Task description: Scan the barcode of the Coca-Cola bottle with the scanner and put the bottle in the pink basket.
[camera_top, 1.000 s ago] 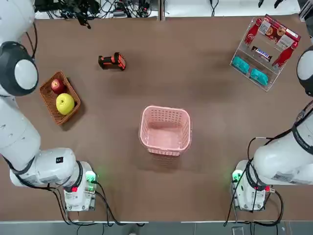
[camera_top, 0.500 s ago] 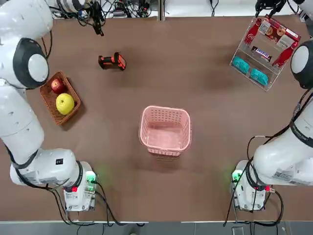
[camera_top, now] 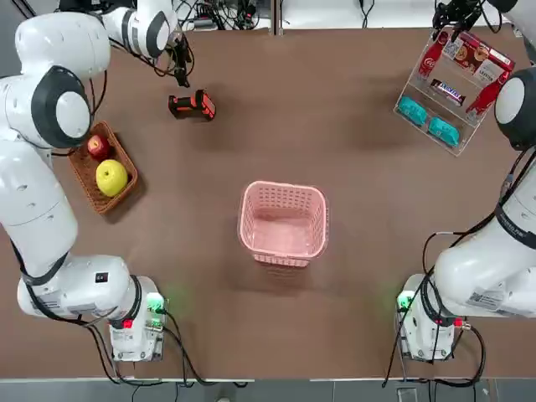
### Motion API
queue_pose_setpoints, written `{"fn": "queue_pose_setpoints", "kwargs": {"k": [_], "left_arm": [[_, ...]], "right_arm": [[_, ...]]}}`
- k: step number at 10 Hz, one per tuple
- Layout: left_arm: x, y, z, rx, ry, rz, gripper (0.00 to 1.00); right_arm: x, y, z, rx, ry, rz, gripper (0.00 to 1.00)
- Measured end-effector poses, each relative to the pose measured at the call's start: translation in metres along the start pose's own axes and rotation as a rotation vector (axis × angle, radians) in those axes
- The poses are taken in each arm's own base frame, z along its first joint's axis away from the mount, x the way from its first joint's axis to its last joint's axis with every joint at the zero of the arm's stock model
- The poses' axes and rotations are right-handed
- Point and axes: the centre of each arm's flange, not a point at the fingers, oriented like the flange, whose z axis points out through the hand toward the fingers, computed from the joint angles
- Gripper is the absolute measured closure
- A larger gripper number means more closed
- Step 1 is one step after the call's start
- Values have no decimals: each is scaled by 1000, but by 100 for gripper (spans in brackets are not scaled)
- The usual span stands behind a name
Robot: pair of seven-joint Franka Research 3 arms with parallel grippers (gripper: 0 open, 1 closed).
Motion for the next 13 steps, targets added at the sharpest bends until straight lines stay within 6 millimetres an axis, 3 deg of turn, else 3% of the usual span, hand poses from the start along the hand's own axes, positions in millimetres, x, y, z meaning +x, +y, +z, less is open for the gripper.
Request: {"fn": "queue_pose_setpoints", "kwargs": {"k": [3,4,7,11,13], "left_arm": [[-5,-20,20,28,-2,15,0],[-2,-22,21,27,13,17,0],[10,-24,22,27,30,13,0],[7,-37,35,31,22,7,0],[6,-39,38,17,18,15,0]], "right_arm": [[1,-2,3,1,-1,-3,39],[1,-2,4,2,-2,-3,46],[1,-2,5,2,-1,-3,51],[2,-2,13,2,-10,-2,57],[2,-1,13,2,-10,-2,67]]}}
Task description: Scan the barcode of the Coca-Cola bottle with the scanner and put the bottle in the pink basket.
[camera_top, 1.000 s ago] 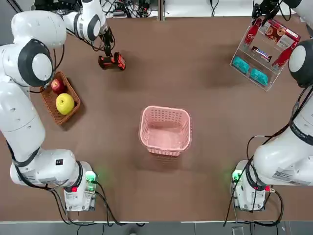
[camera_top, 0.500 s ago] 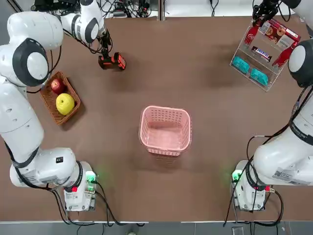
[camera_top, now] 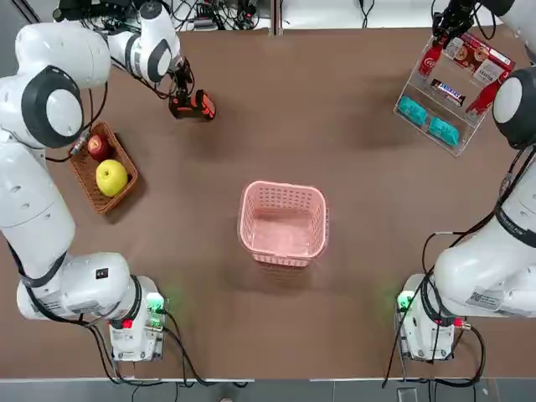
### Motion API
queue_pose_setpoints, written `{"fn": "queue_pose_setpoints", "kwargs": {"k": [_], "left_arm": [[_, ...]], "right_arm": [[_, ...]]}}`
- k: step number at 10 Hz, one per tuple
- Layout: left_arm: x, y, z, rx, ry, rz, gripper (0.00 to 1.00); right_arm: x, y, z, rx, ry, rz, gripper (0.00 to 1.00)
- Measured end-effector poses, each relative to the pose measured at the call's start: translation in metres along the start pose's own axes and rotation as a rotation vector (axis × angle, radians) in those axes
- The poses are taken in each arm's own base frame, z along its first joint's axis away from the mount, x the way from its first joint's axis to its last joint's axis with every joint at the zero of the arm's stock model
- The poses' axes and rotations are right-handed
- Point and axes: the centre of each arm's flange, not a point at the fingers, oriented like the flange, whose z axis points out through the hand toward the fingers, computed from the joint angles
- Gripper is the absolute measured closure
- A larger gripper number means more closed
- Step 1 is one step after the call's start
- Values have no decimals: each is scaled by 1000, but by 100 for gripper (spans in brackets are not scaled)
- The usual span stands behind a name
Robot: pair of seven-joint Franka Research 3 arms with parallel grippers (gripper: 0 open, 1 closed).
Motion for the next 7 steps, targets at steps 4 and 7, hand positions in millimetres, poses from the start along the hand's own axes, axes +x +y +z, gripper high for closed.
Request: {"fn": "queue_pose_setpoints", "kwargs": {"k": [4,7], "left_arm": [[0,-5,9,-21,2,25,0],[8,-5,17,-33,11,37,0]], "right_arm": [[0,-1,-1,1,2,-2,67],[1,-4,-16,3,-5,-6,67]]}}
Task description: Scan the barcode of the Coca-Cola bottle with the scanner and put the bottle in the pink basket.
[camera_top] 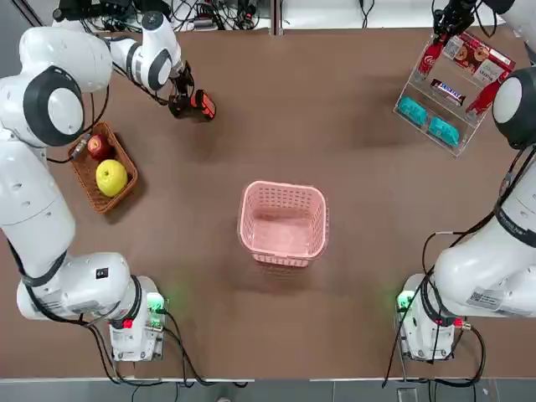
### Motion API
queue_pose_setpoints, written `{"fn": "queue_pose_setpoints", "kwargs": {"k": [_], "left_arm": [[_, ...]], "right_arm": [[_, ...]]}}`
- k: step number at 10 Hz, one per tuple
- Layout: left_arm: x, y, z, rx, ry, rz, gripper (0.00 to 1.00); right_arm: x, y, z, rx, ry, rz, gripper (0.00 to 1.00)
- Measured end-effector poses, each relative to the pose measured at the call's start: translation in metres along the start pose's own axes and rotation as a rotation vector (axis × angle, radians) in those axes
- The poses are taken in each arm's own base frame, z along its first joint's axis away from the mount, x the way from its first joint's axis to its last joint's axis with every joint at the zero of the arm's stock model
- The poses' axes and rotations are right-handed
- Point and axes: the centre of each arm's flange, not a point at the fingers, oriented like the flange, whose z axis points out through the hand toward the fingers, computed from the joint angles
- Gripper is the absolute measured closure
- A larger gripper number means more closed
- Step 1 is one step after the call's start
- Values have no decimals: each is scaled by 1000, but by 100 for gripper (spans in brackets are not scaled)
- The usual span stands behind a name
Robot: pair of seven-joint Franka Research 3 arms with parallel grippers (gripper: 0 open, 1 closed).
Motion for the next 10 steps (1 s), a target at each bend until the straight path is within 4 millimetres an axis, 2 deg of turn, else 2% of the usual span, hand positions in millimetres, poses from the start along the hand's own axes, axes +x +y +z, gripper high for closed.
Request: {"fn": "queue_pose_setpoints", "kwargs": {"k": [3,4,5,6,7,8,9,10], "left_arm": [[2,0,2,1,2,1,12],[2,-1,4,-1,1,5,16],[0,-2,6,-8,-5,8,16],[-1,-4,9,-15,-10,14,17],[-2,-6,11,-16,-10,19,19],[-2,-7,12,-15,-10,20,26],[-2,-7,12,-14,-10,21,44],[-2,-7,12,-15,-9,32,59]], "right_arm": [[-7,-2,-31,0,-11,-2,67],[-15,-3,-47,0,-21,-5,67],[-23,-6,-64,1,-28,-12,67],[-32,-17,-84,6,-26,-32,67],[-42,-36,-103,15,-23,-64,67],[-53,-64,-116,36,-35,-110,67],[-62,-99,-122,76,-52,-165,67],[-68,-132,-119,136,-69,-208,67]]}}
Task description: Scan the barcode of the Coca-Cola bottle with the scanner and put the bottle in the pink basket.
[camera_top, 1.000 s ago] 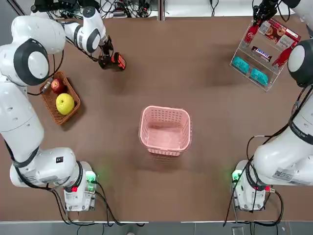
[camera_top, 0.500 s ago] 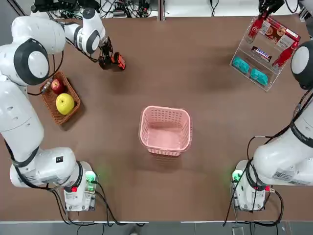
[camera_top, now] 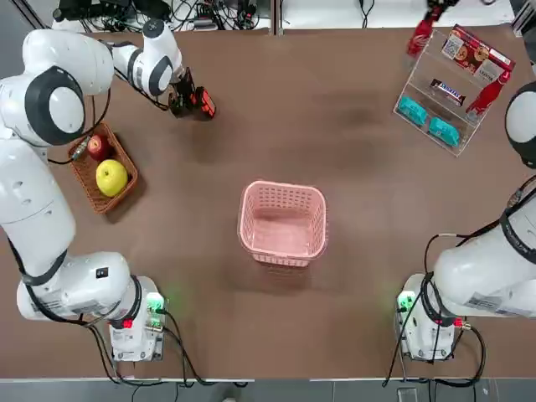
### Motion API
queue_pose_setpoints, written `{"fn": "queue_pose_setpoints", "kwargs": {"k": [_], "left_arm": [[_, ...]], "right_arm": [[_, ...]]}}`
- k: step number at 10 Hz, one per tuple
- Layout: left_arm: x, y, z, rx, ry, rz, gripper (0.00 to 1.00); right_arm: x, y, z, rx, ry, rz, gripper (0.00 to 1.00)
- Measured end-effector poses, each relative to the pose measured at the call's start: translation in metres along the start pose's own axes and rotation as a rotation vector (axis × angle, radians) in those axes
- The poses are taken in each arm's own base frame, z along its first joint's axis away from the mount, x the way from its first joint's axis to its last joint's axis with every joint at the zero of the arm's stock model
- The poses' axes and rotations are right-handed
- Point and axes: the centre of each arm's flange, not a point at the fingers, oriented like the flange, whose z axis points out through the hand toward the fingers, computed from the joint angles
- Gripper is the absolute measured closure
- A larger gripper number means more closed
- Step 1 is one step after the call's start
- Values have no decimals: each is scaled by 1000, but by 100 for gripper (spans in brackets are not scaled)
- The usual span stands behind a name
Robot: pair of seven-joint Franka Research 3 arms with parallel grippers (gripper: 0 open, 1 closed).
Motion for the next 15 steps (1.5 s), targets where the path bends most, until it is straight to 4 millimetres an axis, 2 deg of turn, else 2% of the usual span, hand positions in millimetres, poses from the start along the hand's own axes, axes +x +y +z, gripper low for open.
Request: {"fn": "queue_pose_setpoints", "kwargs": {"k": [1,3,5,7,9,11,13,15], "left_arm": [[1,1,0,1,2,15,64],[7,14,-15,27,29,-4,64],[10,47,-58,24,9,-88,64],[-3,74,-102,-17,-77,-165,64],[-30,75,-112,-12,-140,-151,64],[-58,70,-113,9,-228,-82,64],[-67,69,-114,11,-270,-22,64],[-72,68,-122,-9,-347,102,64]], "right_arm": [[3,-28,13,57,-5,-28,67],[9,-91,45,84,10,-27,67],[3,-166,76,87,26,-58,67],[-5,-224,108,160,53,-60,67],[-16,-270,145,235,106,-71,67],[-30,-308,175,316,144,-45,67],[-25,-319,186,358,204,-21,67],[-17,-331,214,370,276,-29,67]]}}
